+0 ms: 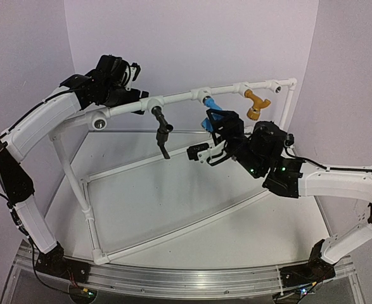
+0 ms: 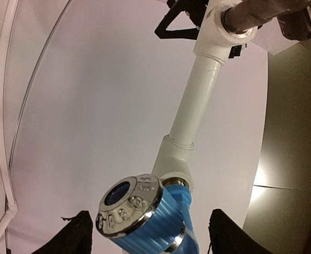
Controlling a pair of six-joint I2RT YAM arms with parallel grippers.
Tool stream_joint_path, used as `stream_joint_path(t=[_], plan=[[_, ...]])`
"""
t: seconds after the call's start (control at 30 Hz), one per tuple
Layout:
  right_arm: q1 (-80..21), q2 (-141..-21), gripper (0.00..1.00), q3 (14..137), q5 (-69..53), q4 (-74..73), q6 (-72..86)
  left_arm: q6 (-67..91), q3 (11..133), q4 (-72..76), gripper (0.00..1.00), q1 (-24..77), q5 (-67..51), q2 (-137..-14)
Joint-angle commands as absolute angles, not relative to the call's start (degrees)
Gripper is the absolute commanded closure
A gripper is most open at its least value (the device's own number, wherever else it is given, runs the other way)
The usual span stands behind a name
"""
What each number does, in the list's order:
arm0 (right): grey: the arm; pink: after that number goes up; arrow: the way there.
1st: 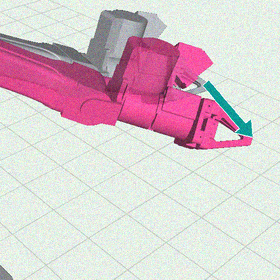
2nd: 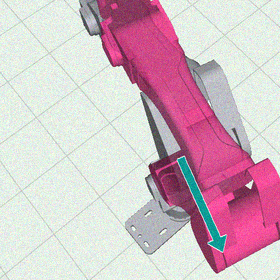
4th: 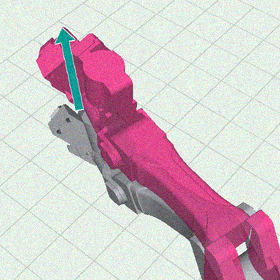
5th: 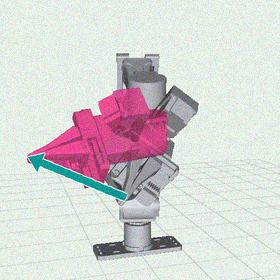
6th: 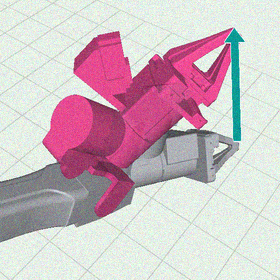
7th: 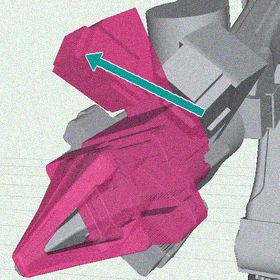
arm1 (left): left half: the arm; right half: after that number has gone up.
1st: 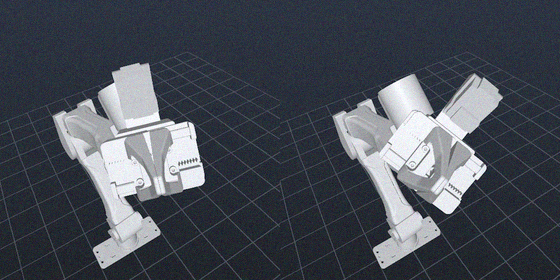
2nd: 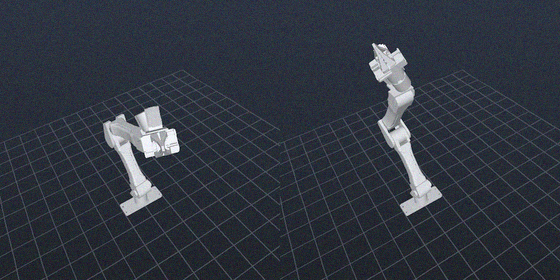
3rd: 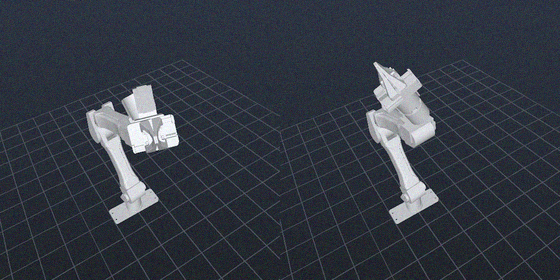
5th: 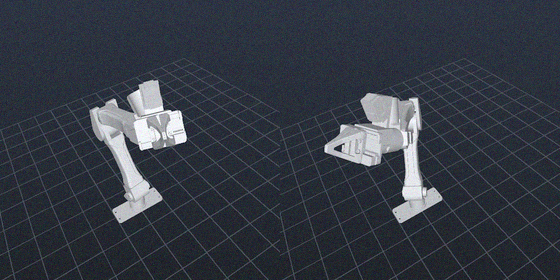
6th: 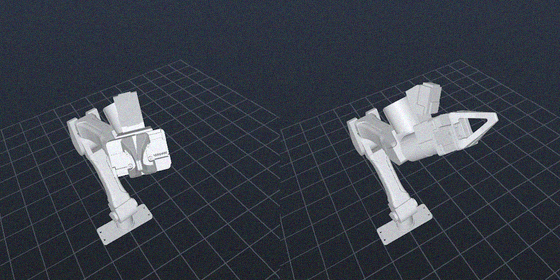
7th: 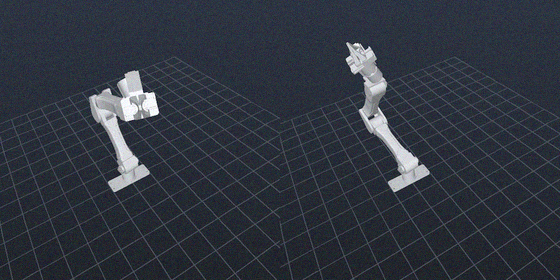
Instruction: Install the water faucets
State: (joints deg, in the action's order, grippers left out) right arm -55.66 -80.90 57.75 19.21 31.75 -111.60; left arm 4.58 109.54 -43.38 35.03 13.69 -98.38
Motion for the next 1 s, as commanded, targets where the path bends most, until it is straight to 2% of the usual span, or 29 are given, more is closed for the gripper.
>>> stream_joint_path(t=[0.0,0.5,0.73,0.97], plan=[[-55.9,-82.6,0.33,62.3,22.3,37.2,-108.3,4.8,109.1,-42.8,0.07,36.0,11.9,-94.8],[-55.9,-84.0,0.7,66.6,29.1,32.7,-94.6,3.8,110.2,-42.6,0.08,36.0,11.4,-95.9],[-55.9,-84.9,0.79,72.0,33.2,21.2,-77.9,3.9,110.1,-42.6,0.08,35.9,11.5,-95.8],[-55.9,-86.6,0.83,80.3,35.2,5.1,-51.7,3.9,109.9,-42.5,0.08,35.9,11.7,-95.5]])
